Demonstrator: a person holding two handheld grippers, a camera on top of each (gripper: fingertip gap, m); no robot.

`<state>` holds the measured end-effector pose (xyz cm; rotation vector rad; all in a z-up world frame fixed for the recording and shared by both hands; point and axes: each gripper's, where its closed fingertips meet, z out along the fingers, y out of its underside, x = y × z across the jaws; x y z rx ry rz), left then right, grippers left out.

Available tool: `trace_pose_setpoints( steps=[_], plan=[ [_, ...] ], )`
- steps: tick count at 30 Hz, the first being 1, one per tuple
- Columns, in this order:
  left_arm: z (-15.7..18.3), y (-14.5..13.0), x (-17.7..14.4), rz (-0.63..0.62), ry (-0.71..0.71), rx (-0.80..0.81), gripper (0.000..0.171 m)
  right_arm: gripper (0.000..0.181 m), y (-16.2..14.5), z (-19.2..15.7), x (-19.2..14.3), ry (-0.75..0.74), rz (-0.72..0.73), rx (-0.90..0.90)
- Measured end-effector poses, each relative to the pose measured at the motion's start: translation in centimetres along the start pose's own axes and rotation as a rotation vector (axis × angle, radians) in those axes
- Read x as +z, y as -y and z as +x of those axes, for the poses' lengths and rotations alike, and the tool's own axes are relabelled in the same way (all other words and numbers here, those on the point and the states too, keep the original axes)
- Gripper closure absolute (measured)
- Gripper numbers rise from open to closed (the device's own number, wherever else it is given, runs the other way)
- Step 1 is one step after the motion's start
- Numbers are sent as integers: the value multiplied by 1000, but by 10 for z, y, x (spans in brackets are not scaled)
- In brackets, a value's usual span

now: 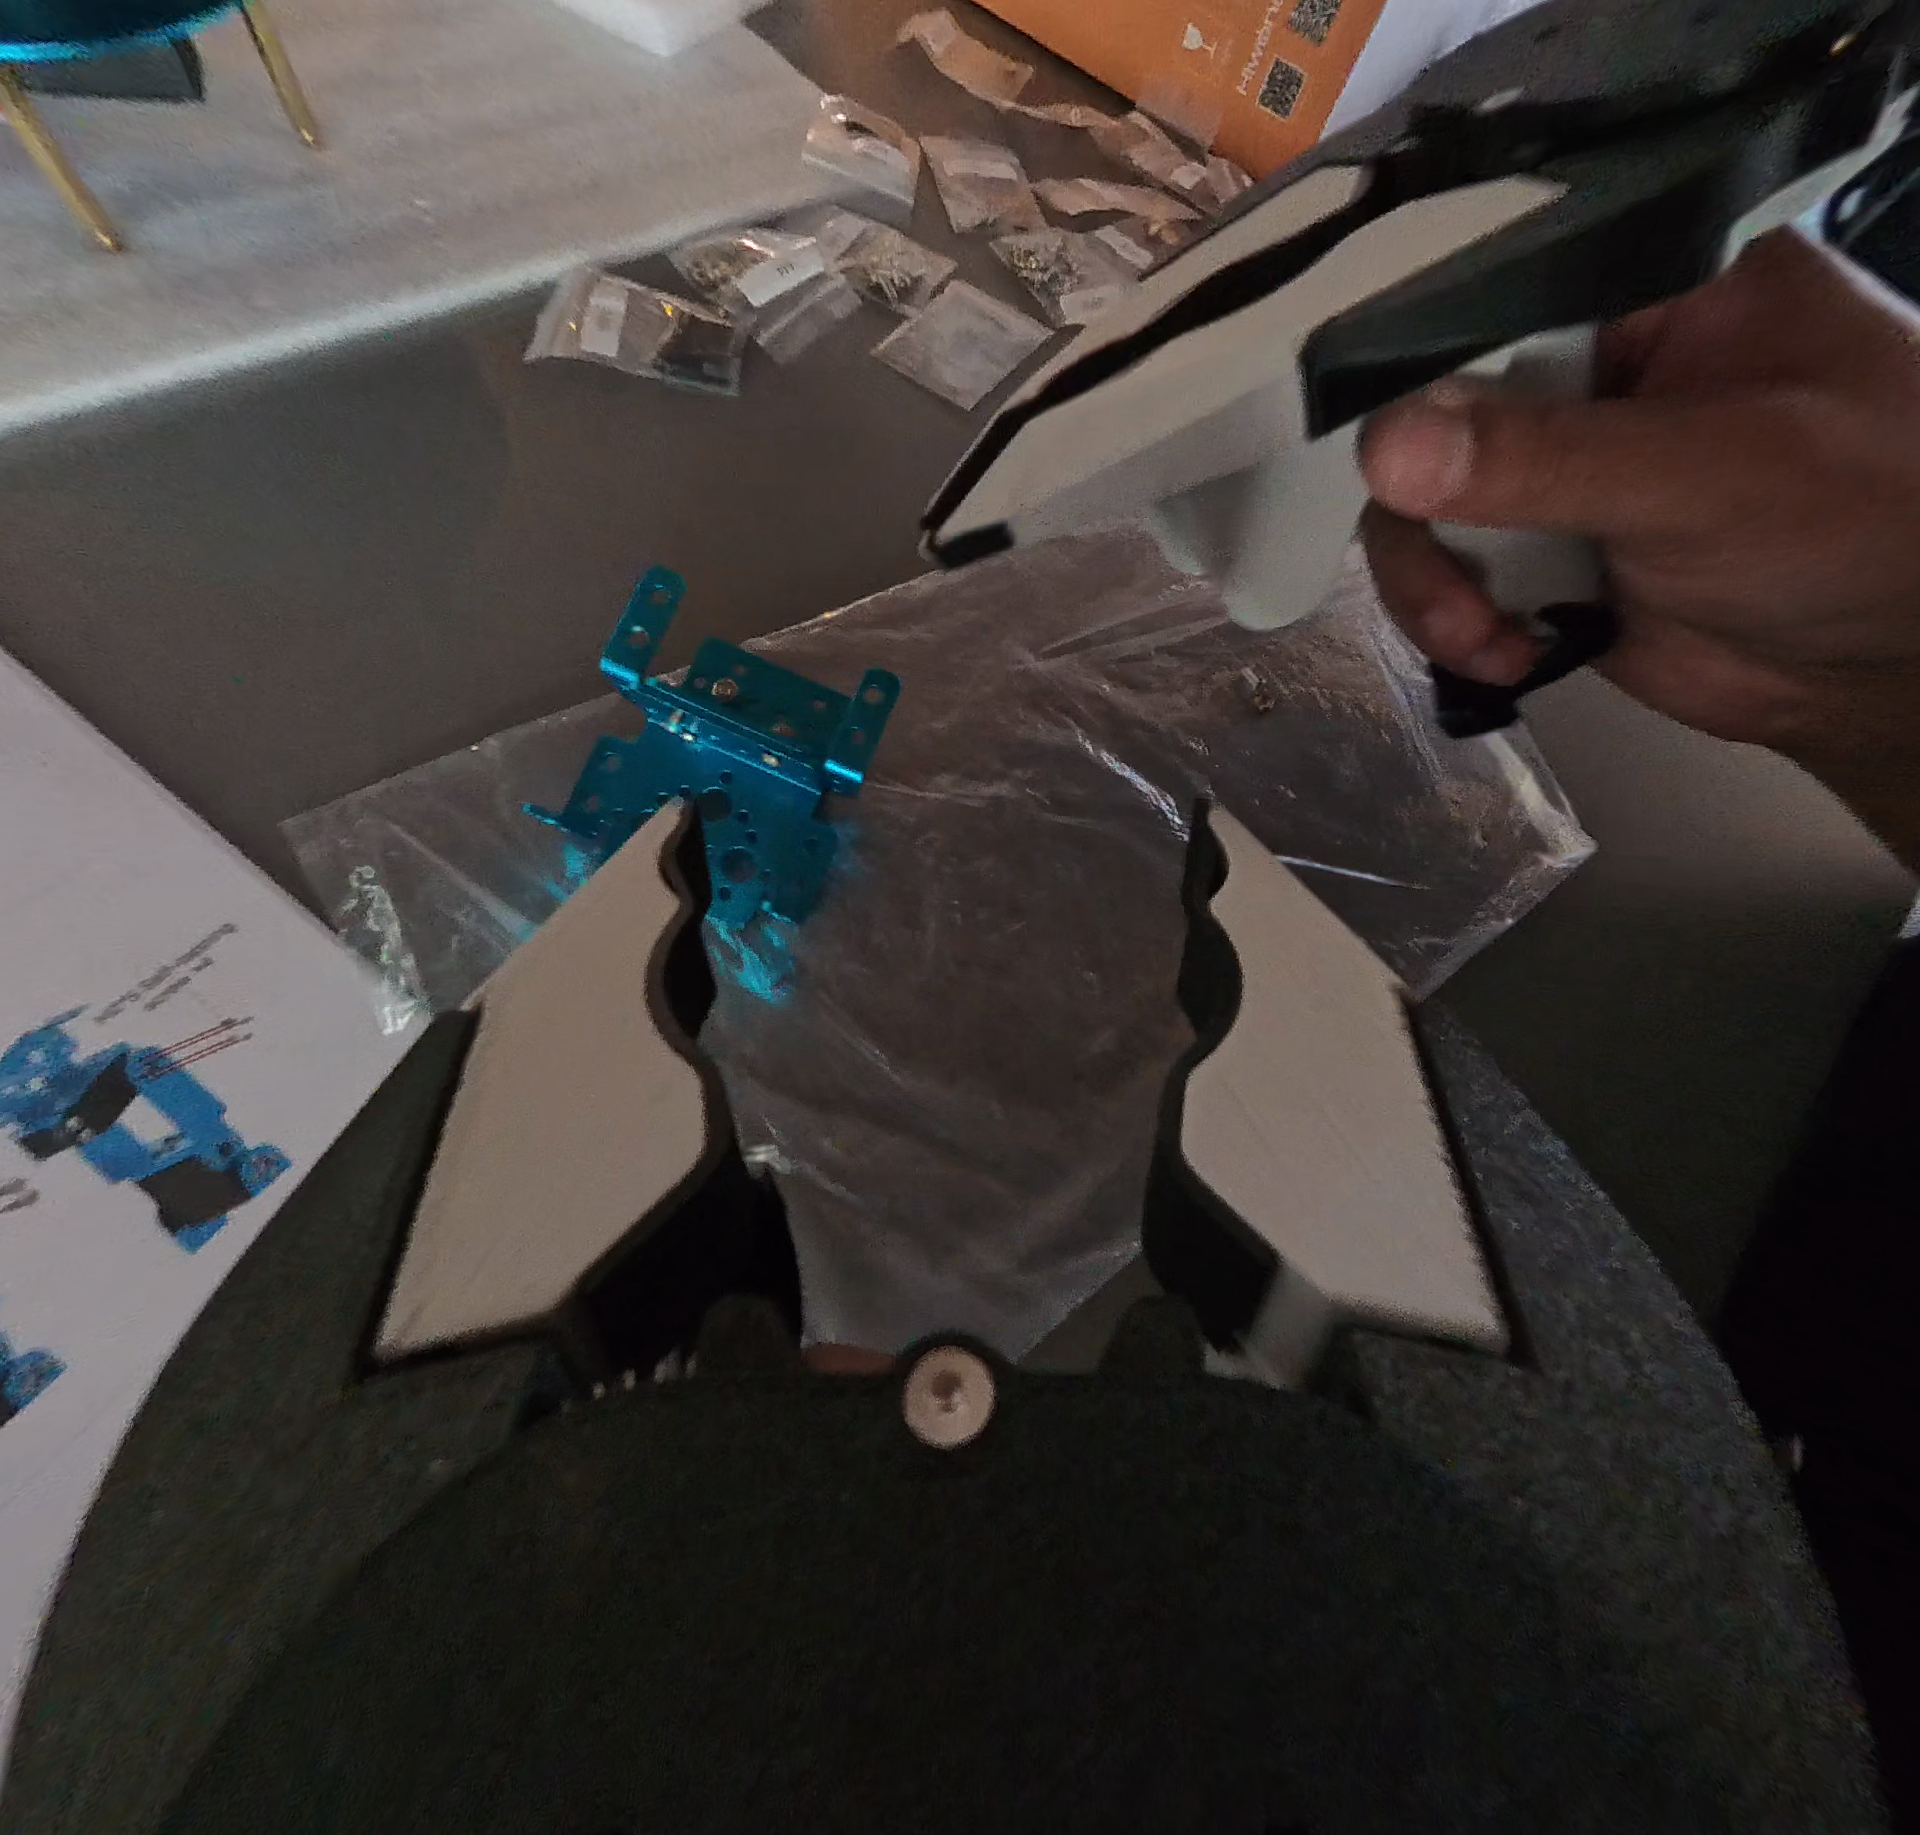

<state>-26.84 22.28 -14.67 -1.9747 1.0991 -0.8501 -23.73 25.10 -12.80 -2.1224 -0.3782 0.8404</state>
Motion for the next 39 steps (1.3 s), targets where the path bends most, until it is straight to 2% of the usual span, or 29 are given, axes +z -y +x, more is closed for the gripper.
trace_pose_setpoints(
  steps=[3, 9, 21, 39],
  plan=[
    [-8, 4, 7, -9, -43, -34, 78, 180, -2, 5, 23, -10, -65, -87],
    [-14, -1, 21, -78, -91, -51, 77, 180, -4, 7, 47, 72, -119, 18],
    [-9, 5, 24, -17, -143, -69, 77, 180, -3, 15, 56, 34, -152, -11],
    [-8, 5, 26, -11, -123, -25, 77, 180, -5, 7, 57, 141, -162, 29]
  ],
)
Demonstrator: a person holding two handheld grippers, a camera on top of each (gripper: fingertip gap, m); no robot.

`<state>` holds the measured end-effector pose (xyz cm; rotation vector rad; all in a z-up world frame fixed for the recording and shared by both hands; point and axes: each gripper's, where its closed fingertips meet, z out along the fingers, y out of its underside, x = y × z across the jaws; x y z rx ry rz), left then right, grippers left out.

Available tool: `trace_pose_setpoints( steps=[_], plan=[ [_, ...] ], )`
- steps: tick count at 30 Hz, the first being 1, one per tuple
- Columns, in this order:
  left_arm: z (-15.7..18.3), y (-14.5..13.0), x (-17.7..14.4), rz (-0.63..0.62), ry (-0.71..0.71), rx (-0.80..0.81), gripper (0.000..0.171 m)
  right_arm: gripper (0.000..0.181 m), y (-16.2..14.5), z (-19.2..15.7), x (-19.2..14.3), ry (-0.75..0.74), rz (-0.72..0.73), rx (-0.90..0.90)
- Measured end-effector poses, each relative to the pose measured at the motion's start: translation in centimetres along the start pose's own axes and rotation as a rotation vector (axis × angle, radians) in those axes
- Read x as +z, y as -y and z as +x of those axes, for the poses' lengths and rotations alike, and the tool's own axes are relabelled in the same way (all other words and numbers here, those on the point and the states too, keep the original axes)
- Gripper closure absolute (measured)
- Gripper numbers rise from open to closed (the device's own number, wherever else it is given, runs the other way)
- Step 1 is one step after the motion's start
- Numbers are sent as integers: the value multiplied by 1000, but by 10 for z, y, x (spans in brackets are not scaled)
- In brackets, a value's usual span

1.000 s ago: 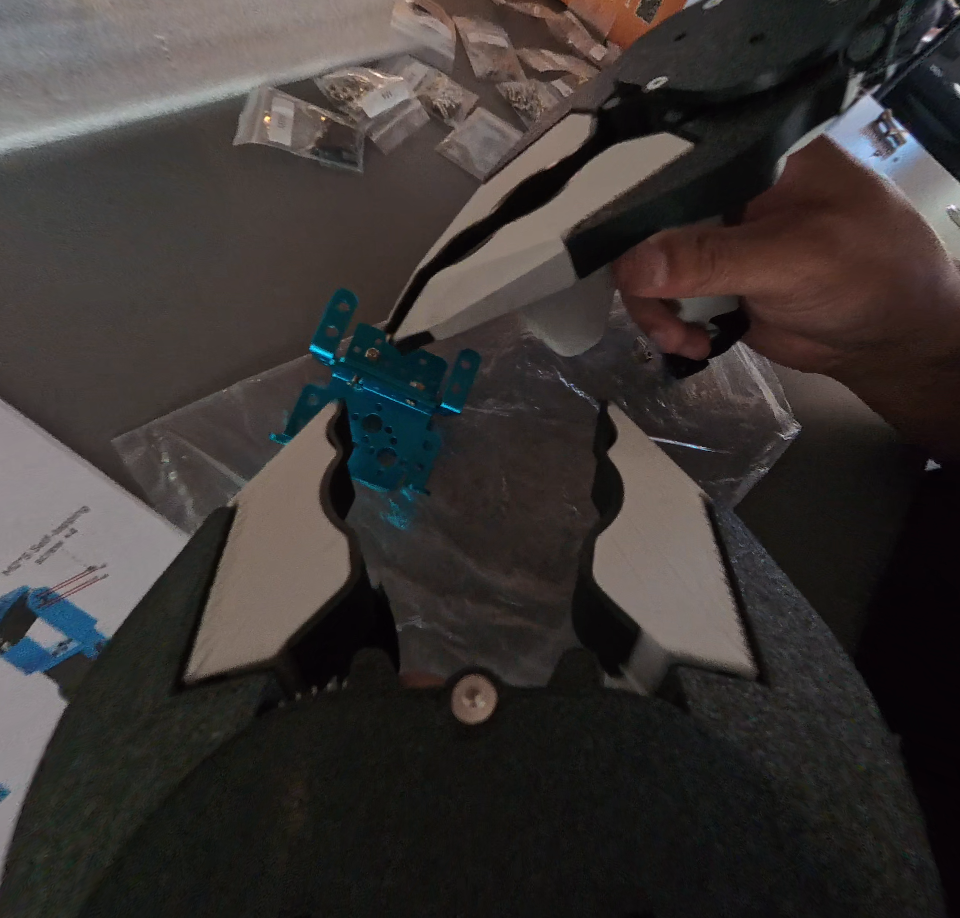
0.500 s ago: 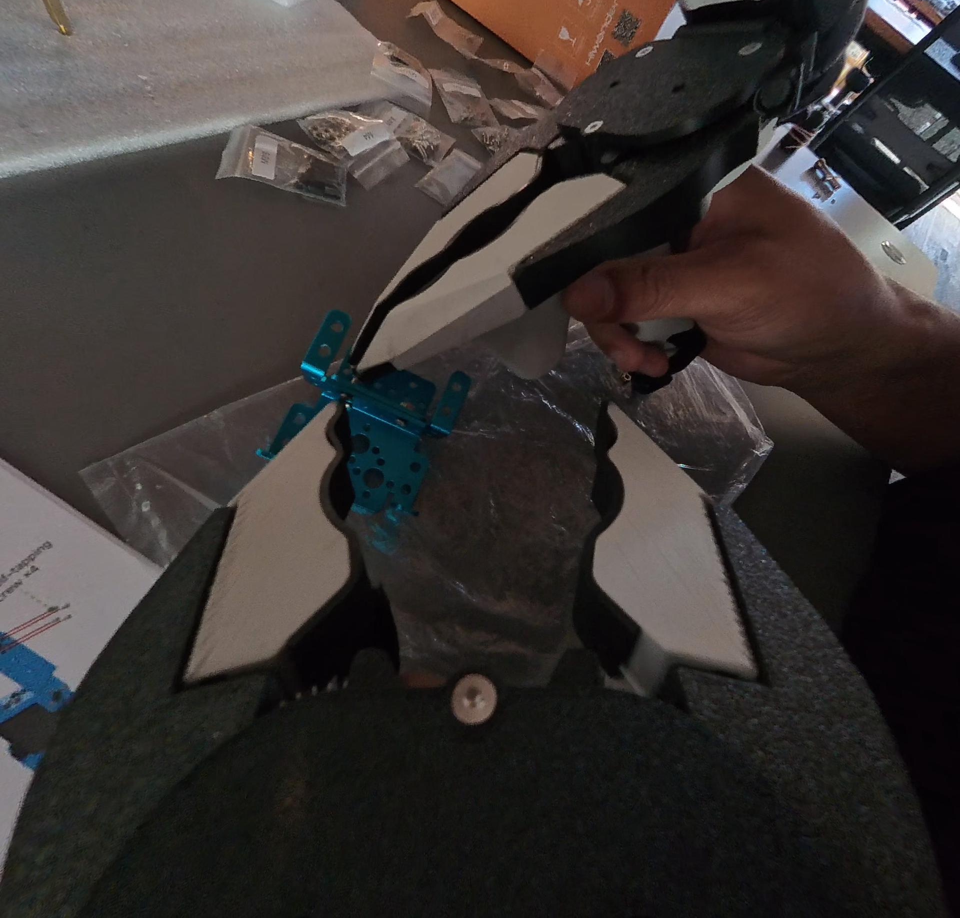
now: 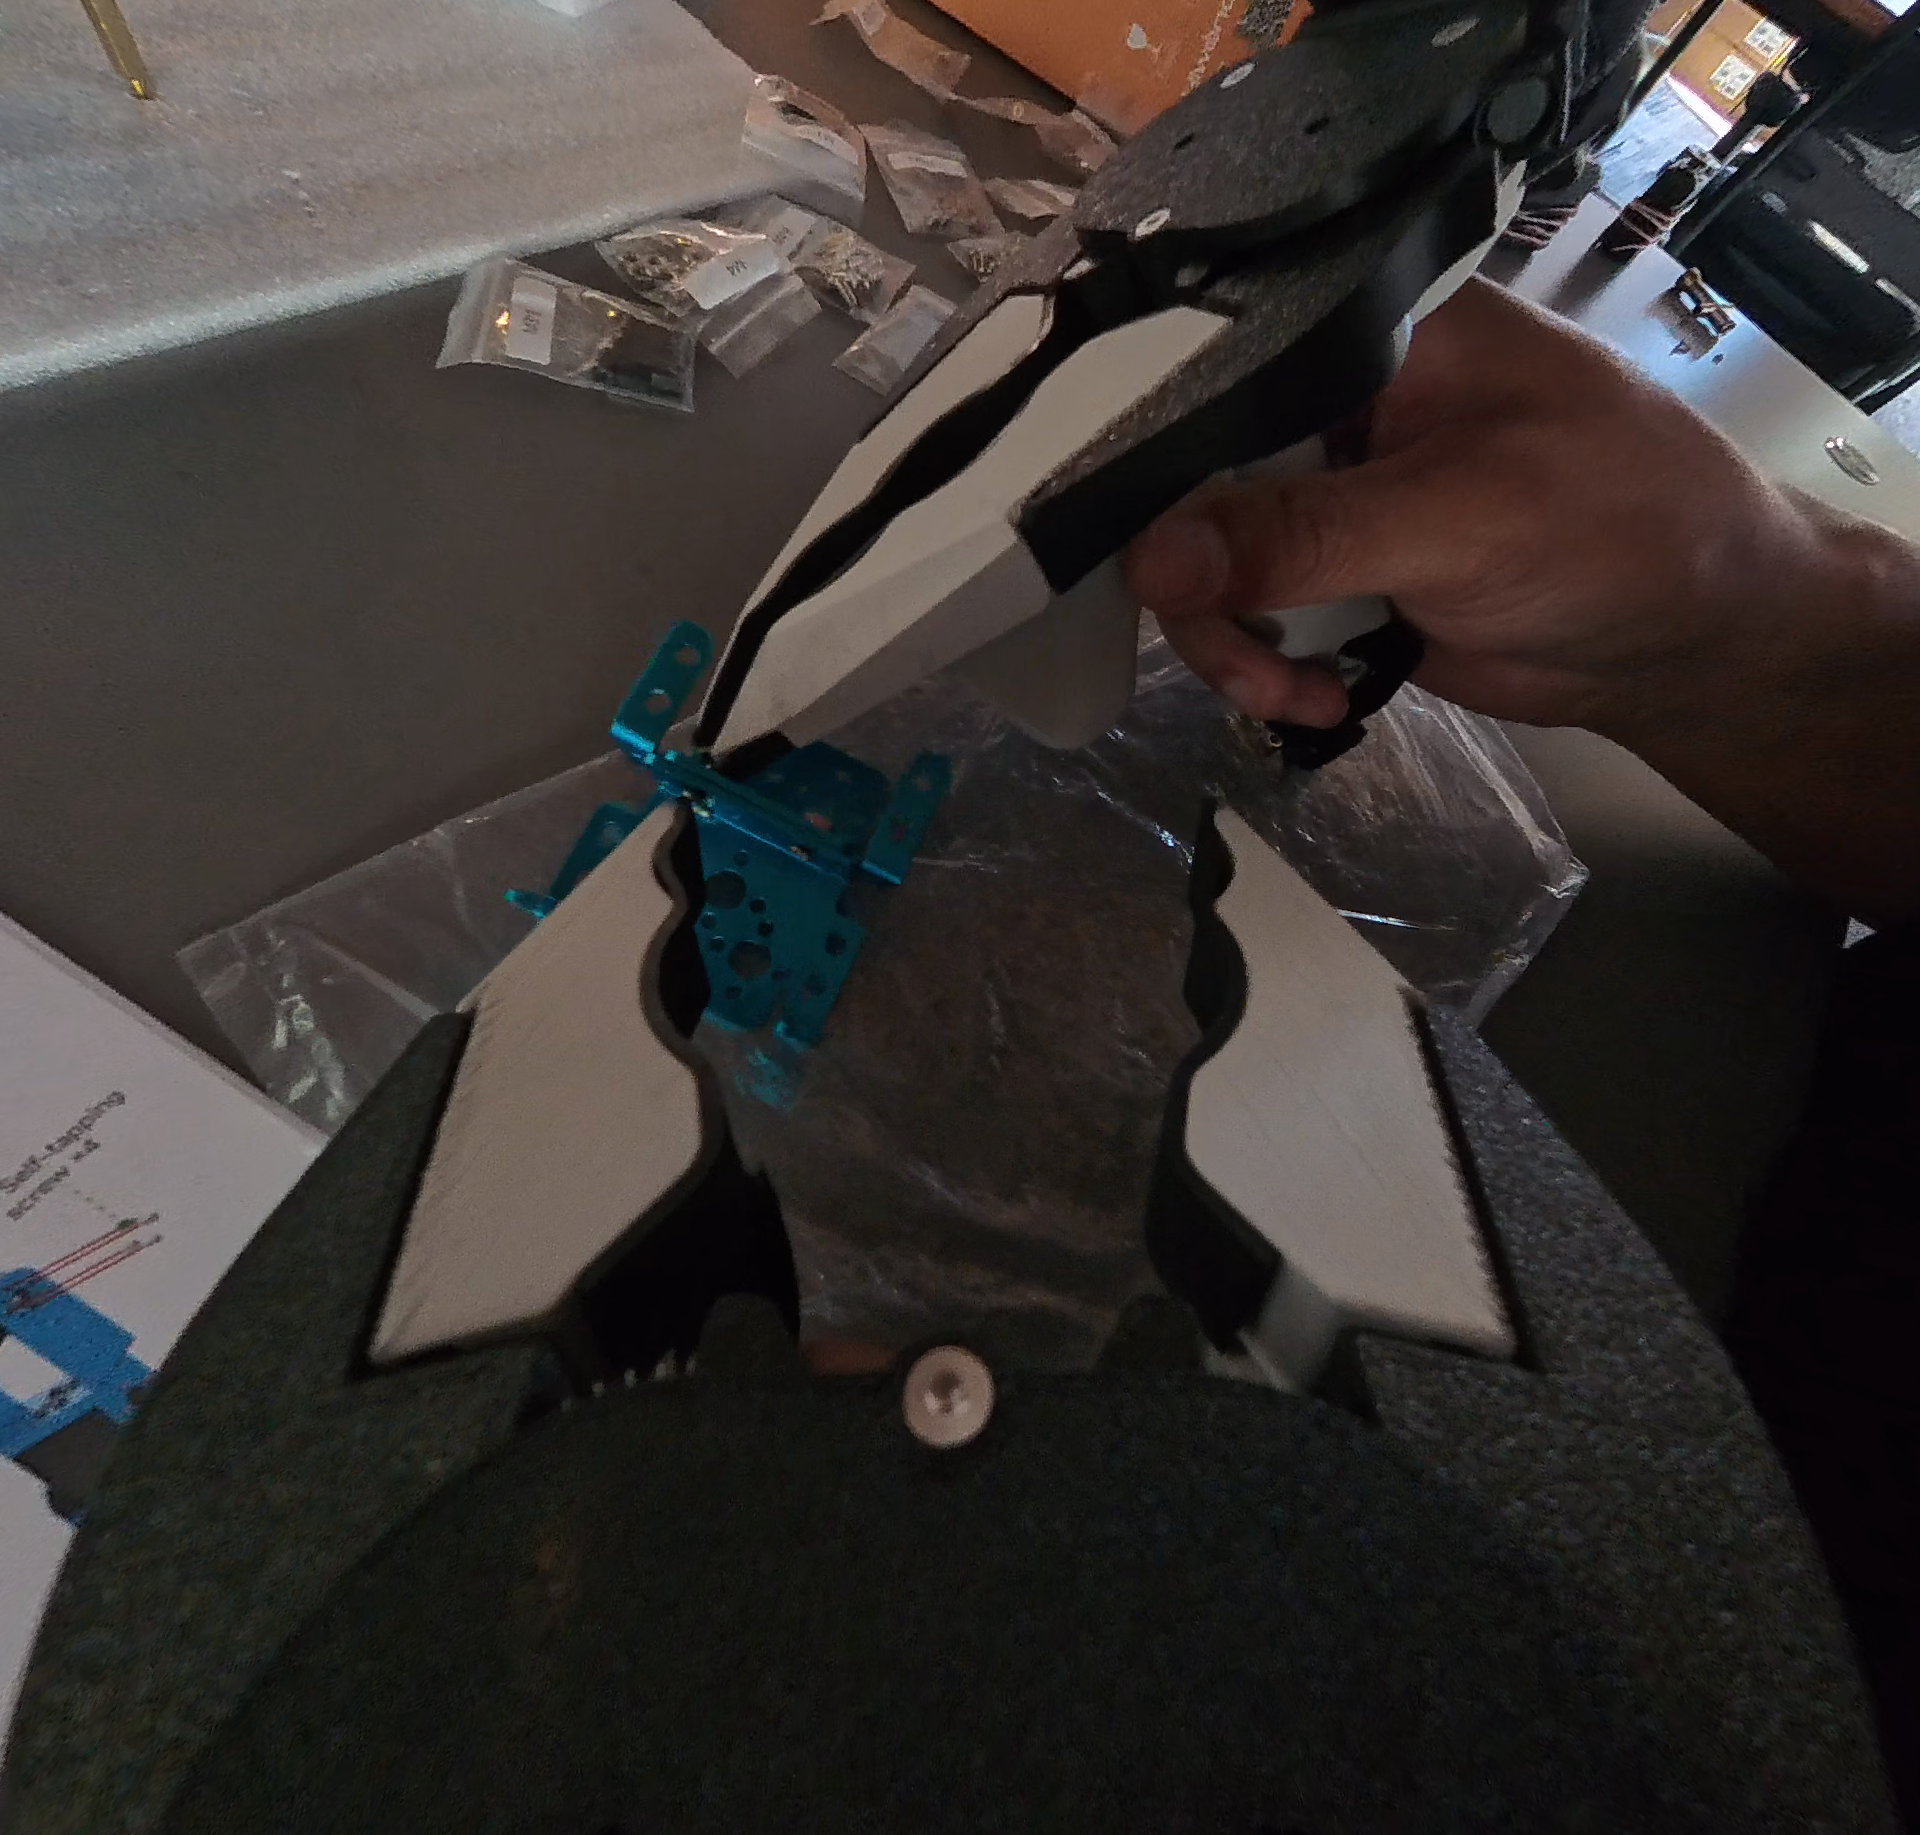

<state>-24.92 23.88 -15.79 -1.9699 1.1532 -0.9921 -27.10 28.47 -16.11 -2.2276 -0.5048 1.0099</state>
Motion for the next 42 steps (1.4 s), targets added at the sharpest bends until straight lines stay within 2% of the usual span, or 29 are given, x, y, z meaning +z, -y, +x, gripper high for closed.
trace_pose_setpoints(
  steps=[14, 26, 31, 42],
  plan=[
    [-2, -1, 2, -3, 36, 10, 85, 172, -4, -8, -3, 83, -4, 85],
    [-6, -4, 4, -18, 86, 29, 96, 181, -6, -7, -5, 65, -5, 80],
    [-12, -5, 5, -30, 143, 48, 107, 181, -5, -6, -5, 57, -1, 82],
    [-12, -6, 6, -38, 154, 60, 110, 181, -3, -5, -6, 11, 4, 20]
  ],
)
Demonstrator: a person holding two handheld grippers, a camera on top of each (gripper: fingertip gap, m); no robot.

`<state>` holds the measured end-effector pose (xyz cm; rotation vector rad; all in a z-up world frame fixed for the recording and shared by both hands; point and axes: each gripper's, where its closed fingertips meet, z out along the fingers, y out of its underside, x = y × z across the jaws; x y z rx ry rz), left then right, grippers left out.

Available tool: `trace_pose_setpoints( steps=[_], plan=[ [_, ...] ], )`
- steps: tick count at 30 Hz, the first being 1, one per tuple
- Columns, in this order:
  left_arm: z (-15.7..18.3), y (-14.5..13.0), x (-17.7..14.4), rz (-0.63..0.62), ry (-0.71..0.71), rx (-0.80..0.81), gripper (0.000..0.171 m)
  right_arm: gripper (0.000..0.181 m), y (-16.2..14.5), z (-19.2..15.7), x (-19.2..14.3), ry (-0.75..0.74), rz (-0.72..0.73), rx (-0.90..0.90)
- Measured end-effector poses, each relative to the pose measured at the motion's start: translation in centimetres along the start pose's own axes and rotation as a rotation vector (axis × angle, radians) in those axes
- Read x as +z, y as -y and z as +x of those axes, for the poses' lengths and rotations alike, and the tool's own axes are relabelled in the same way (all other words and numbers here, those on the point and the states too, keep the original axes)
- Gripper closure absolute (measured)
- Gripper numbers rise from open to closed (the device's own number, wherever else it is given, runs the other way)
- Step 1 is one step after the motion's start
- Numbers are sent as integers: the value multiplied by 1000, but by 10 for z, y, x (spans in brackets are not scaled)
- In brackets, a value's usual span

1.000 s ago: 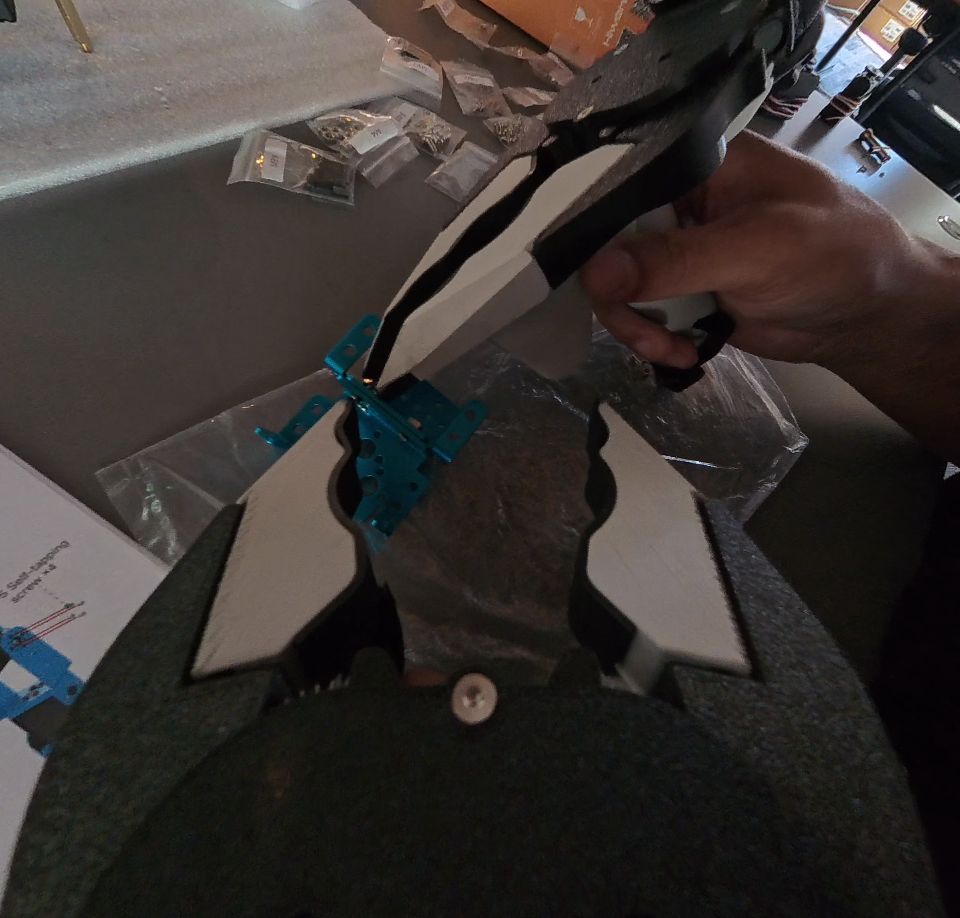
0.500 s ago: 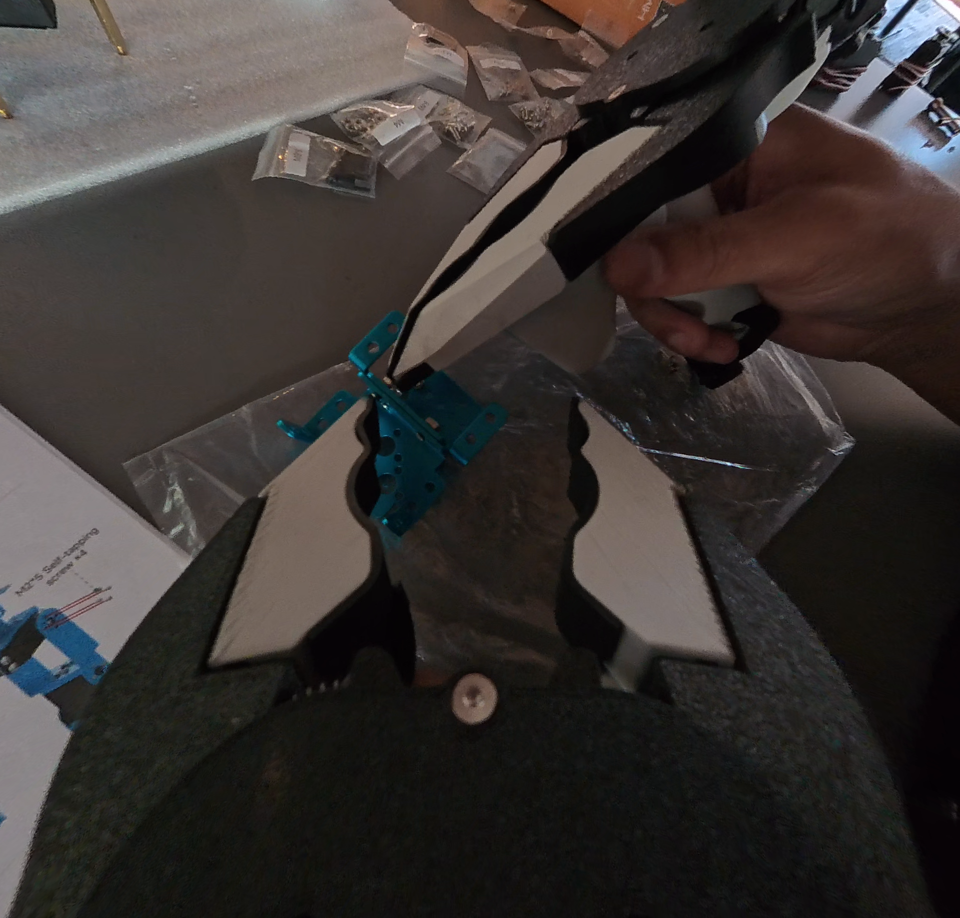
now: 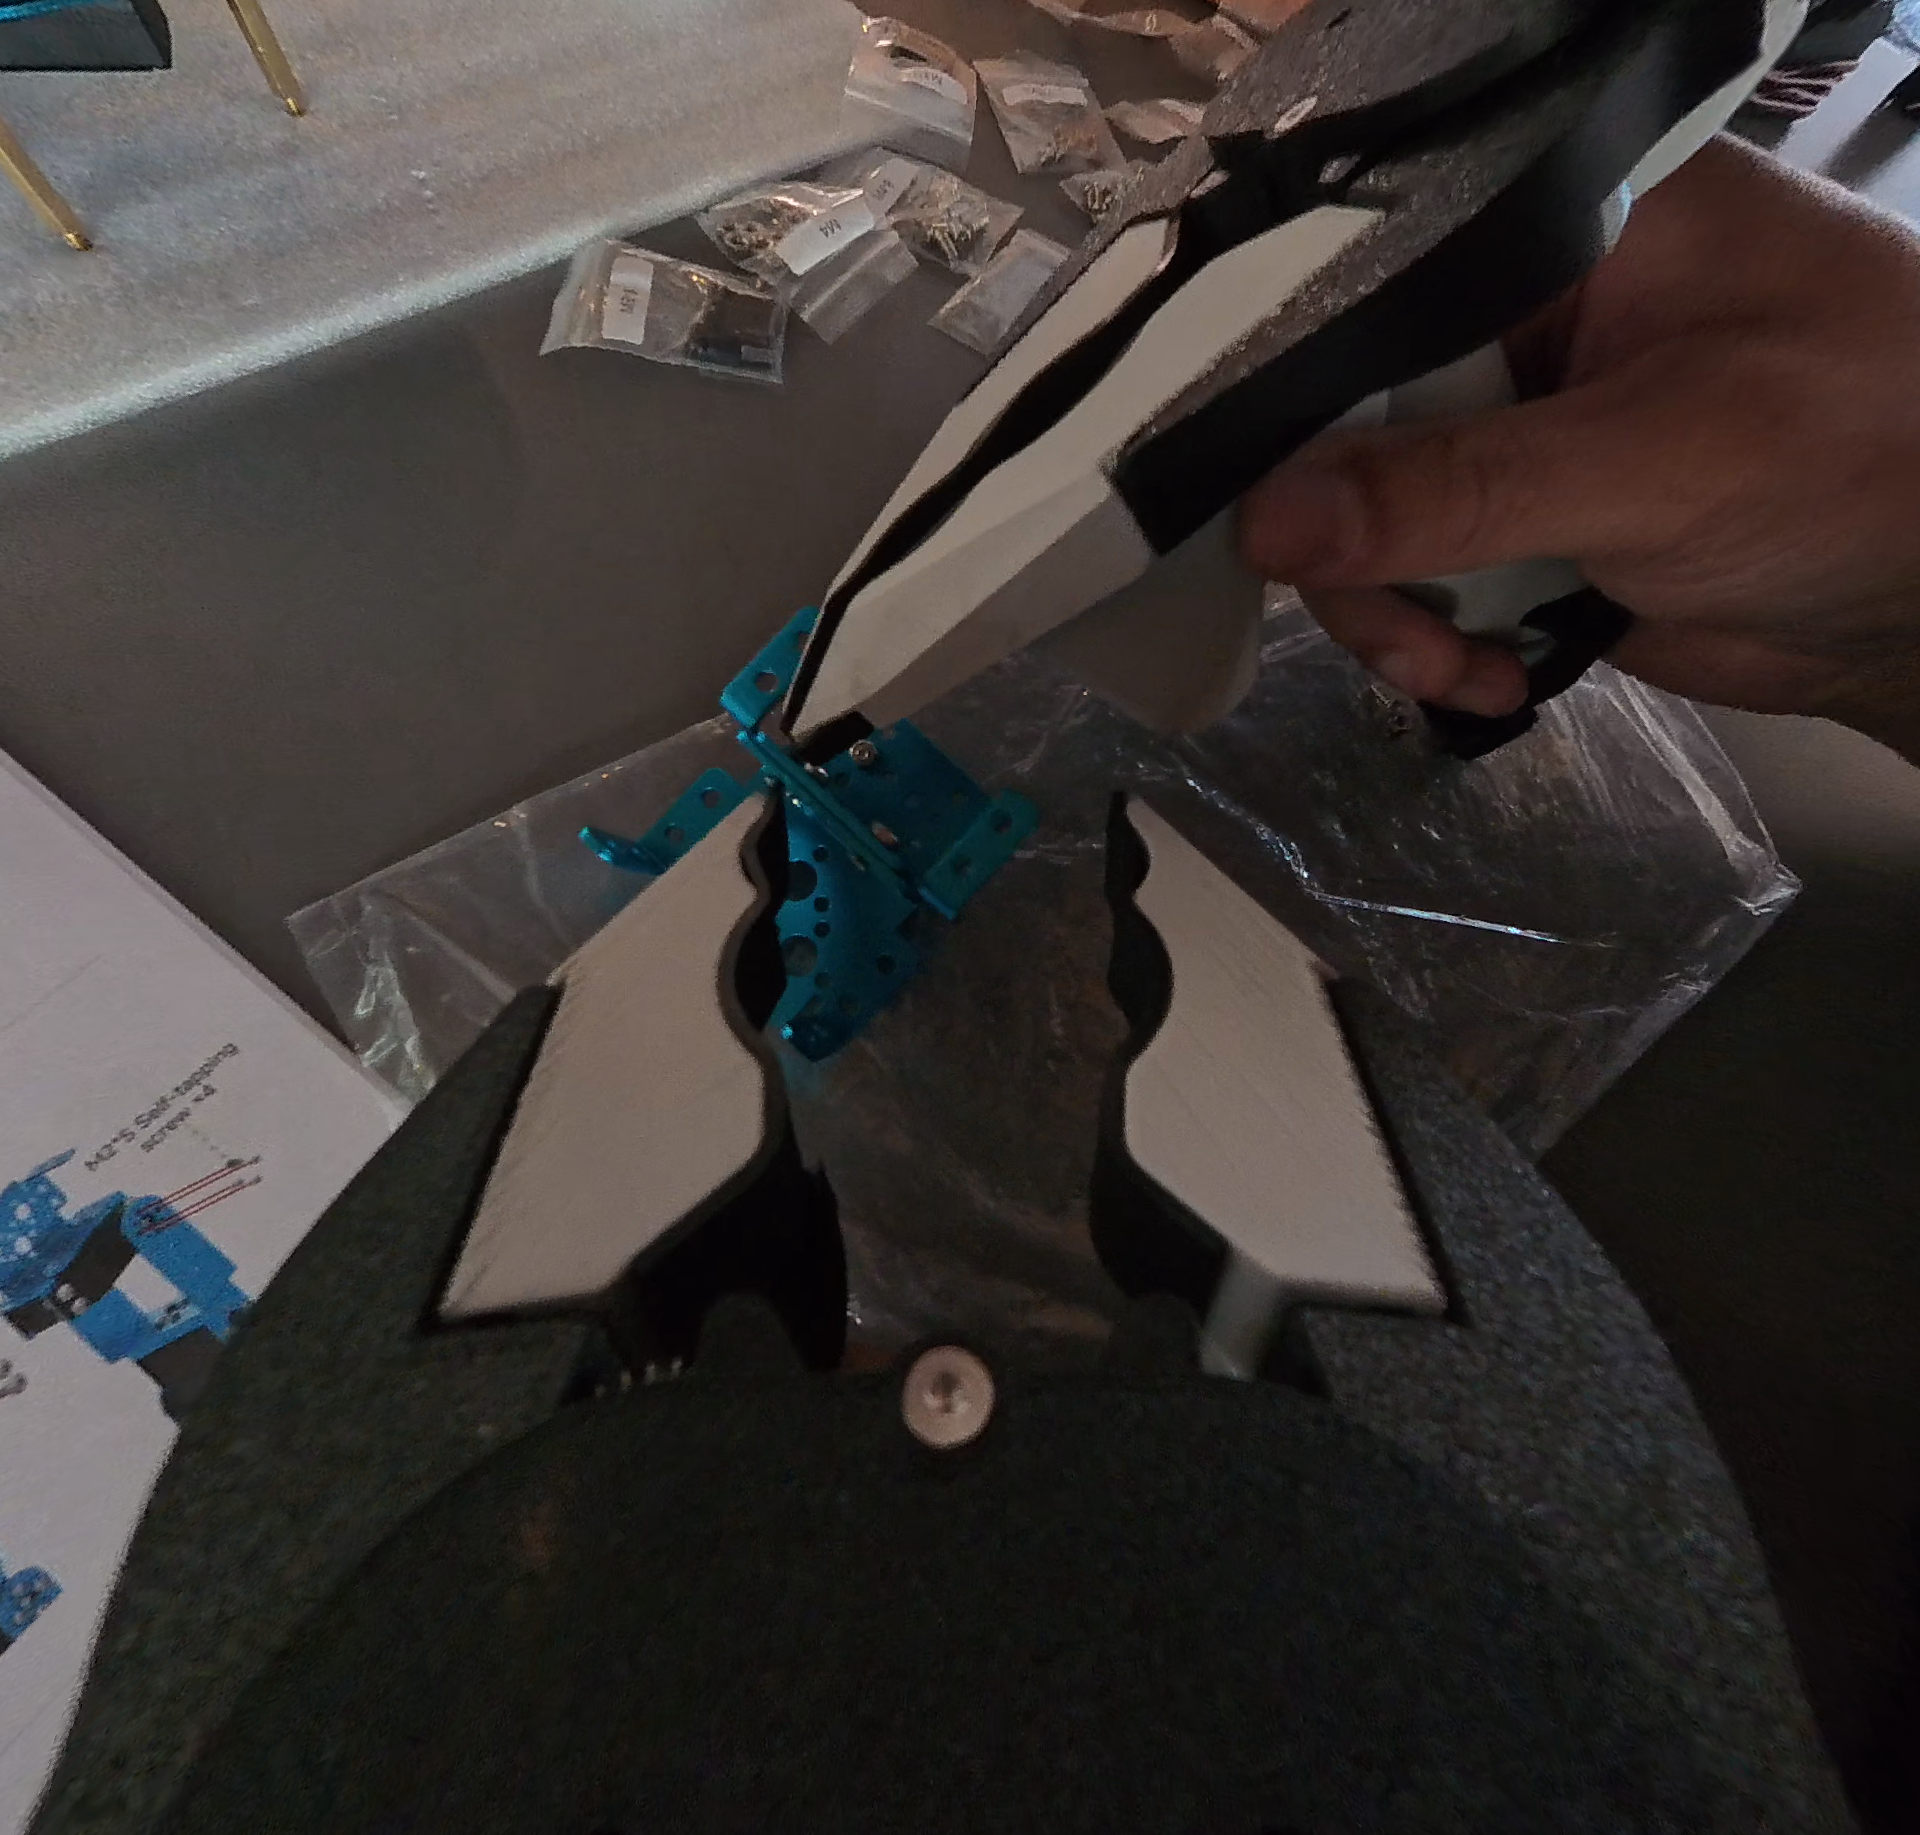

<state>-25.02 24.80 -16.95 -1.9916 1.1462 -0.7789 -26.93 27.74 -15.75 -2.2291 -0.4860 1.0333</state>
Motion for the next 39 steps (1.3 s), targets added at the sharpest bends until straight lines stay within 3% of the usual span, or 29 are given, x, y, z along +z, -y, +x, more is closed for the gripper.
trace_pose_setpoints(
  steps=[6, 10, 15, 18, 21, 39],
  plan=[
    [0, 1, 1, -1, -4, -3, 110, 181, 0, 3, -4, -20, -10, -18],
    [1, 1, 1, -1, -3, 2, 110, 176, 16, -6, -20, 15, 46, -61],
    [1, 2, 2, 0, -3, 6, 110, 147, 16, 1, -23, -30, -38, -323],
    [1, 2, 2, -2, 2, 13, 110, 151, 0, 13, -15, -66, -204, -452],
    [1, 1, 3, -5, 10, 21, 110, 153, -4, 12, -8, -28, -262, -479],
    [3, 2, 4, -3, 15, 30, 112, 156, 6, 17, -12, -46, -266, -524]
  ],
)
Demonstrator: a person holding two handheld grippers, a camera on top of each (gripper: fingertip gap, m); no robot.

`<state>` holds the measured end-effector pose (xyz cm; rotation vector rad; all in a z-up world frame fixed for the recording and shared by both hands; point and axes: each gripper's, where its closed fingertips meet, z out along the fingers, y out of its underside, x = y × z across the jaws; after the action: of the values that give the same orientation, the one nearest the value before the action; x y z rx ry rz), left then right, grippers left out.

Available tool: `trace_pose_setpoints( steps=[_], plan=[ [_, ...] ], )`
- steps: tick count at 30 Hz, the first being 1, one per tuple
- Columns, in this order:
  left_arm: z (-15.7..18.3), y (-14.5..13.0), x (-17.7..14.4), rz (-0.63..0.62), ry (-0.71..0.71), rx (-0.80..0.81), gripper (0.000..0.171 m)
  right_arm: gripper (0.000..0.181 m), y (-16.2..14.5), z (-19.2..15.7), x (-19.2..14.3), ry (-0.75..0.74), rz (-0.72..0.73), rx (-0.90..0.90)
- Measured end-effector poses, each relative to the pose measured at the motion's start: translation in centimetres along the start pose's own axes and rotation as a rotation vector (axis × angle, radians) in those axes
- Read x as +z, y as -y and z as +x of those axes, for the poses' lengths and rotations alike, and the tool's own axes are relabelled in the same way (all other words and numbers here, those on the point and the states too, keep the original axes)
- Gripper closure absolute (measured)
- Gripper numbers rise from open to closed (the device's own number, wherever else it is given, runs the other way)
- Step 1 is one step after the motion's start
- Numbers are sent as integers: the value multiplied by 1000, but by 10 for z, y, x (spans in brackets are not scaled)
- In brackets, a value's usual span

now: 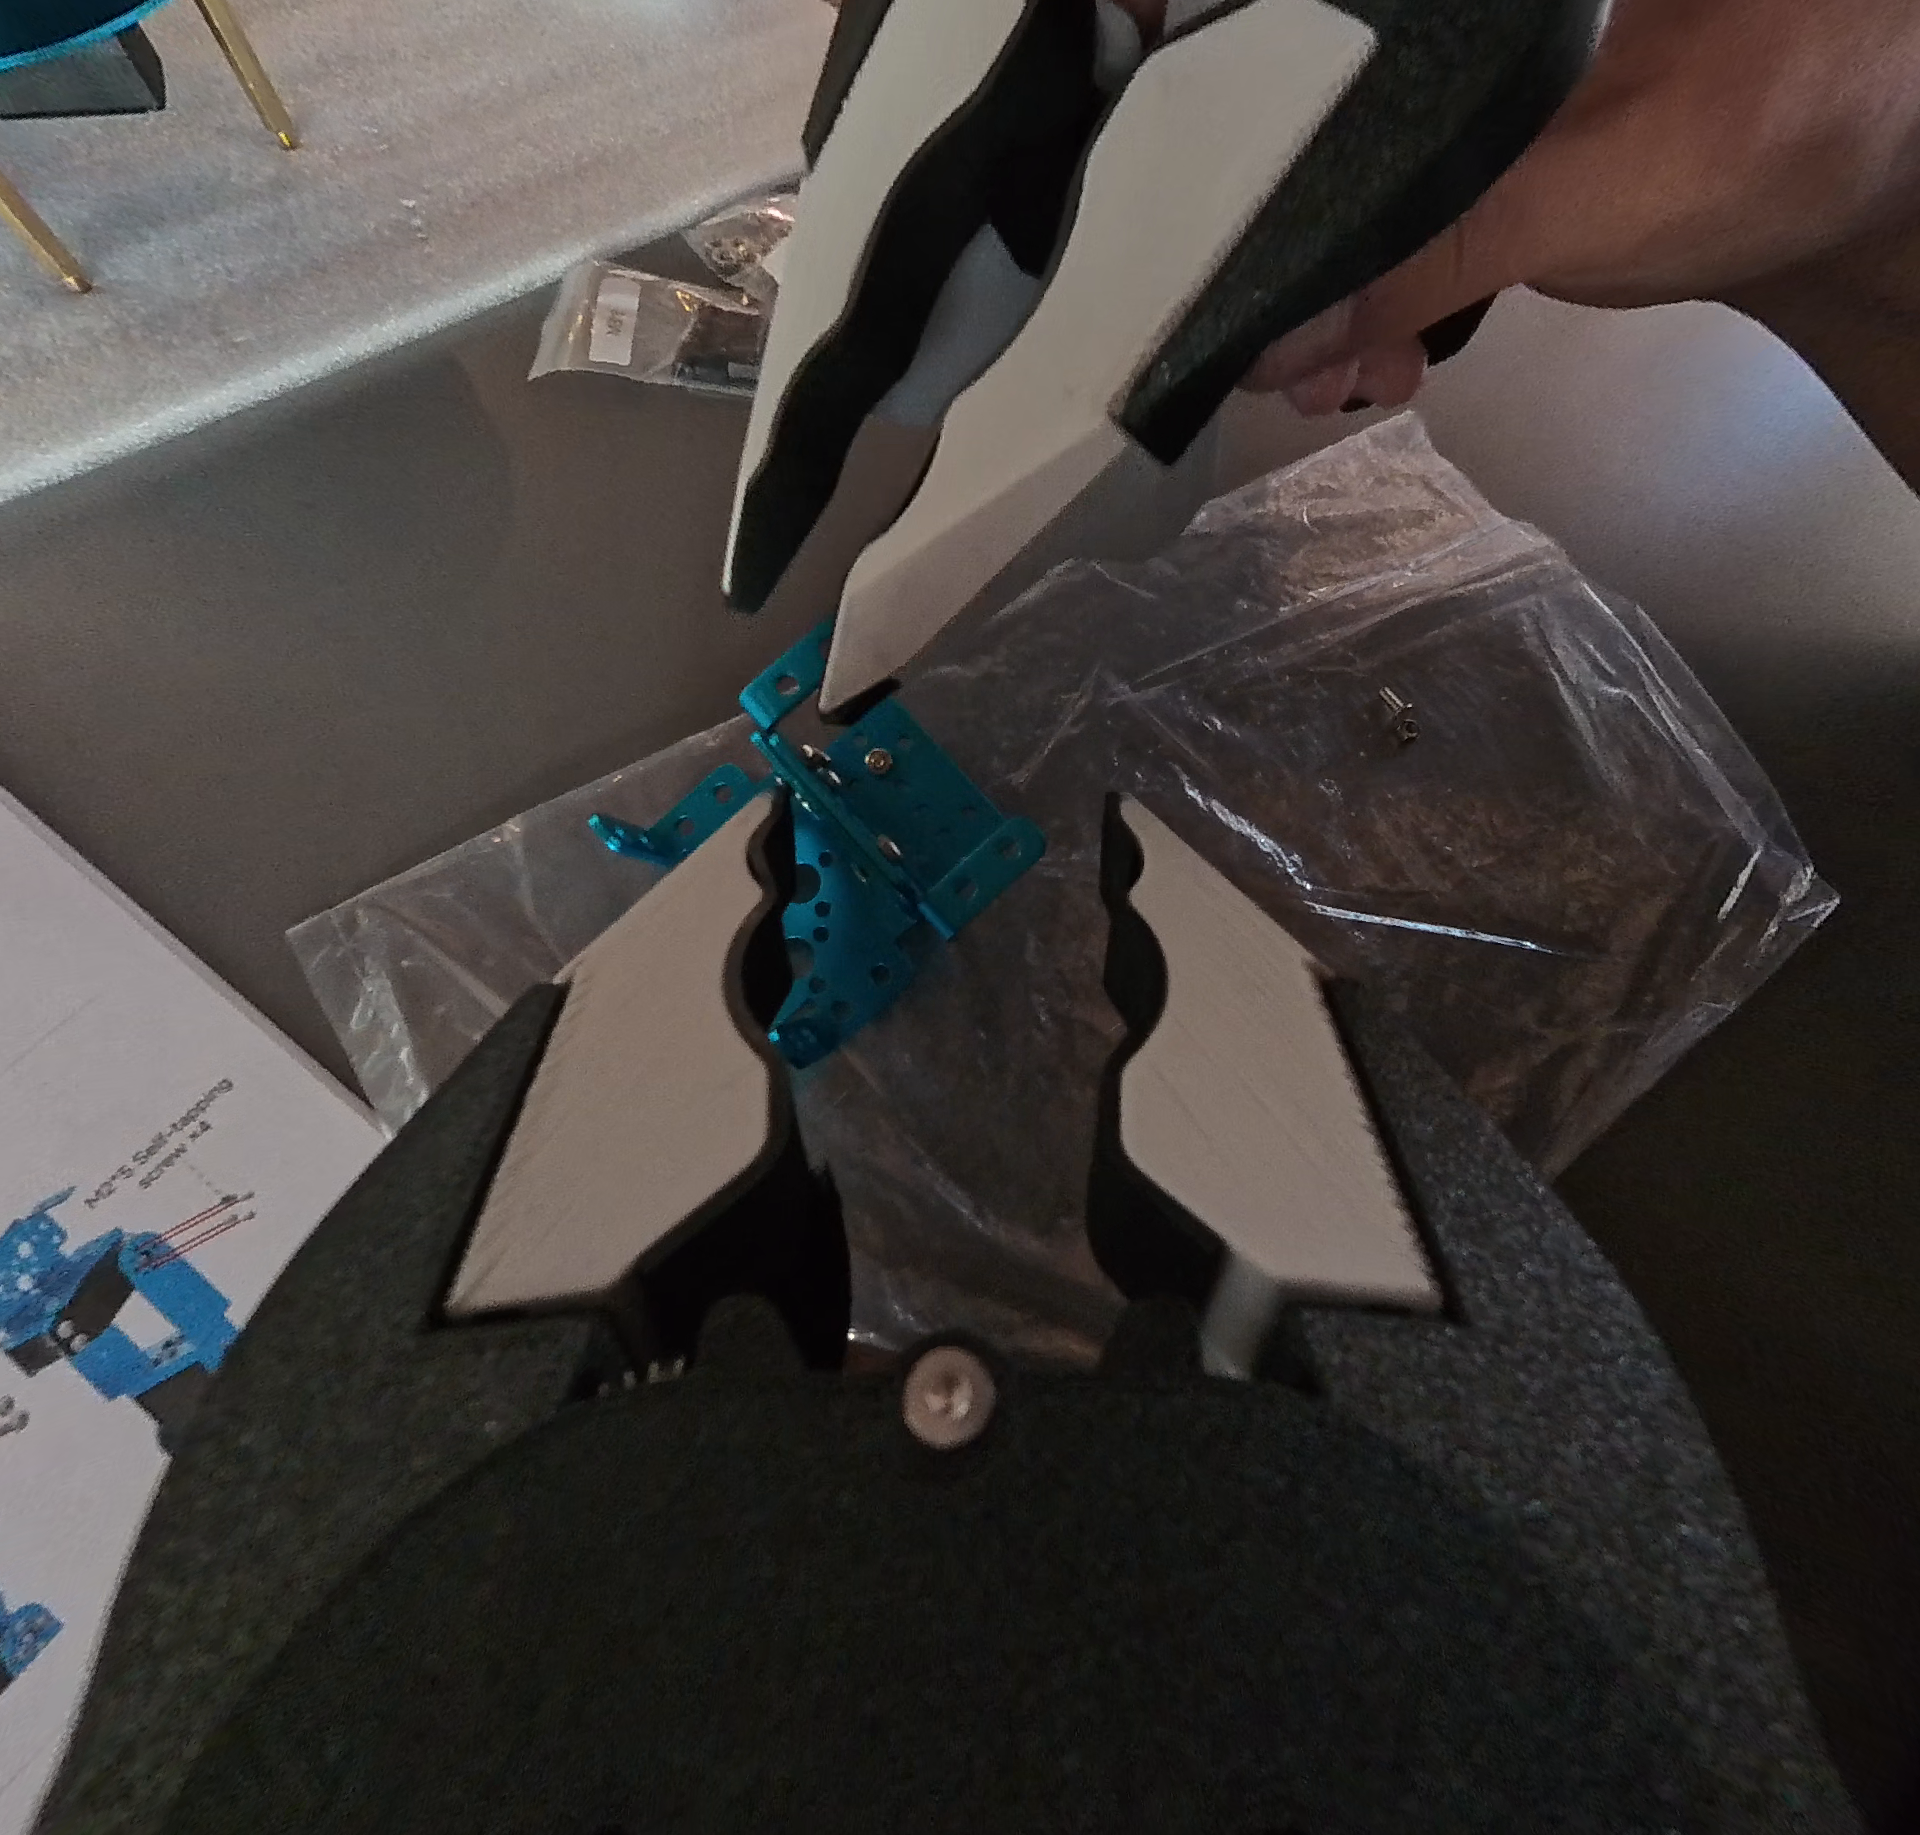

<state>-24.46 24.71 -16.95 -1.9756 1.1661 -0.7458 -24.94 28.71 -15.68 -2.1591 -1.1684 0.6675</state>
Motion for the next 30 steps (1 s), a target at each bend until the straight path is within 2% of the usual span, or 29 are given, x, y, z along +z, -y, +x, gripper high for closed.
trace_pose_setpoints(
  steps=[30],
  plan=[
    [1, 0, 1, -3, 6, 13, 116, 158, -9, -1, 6, -22, -47, -62]
  ],
)
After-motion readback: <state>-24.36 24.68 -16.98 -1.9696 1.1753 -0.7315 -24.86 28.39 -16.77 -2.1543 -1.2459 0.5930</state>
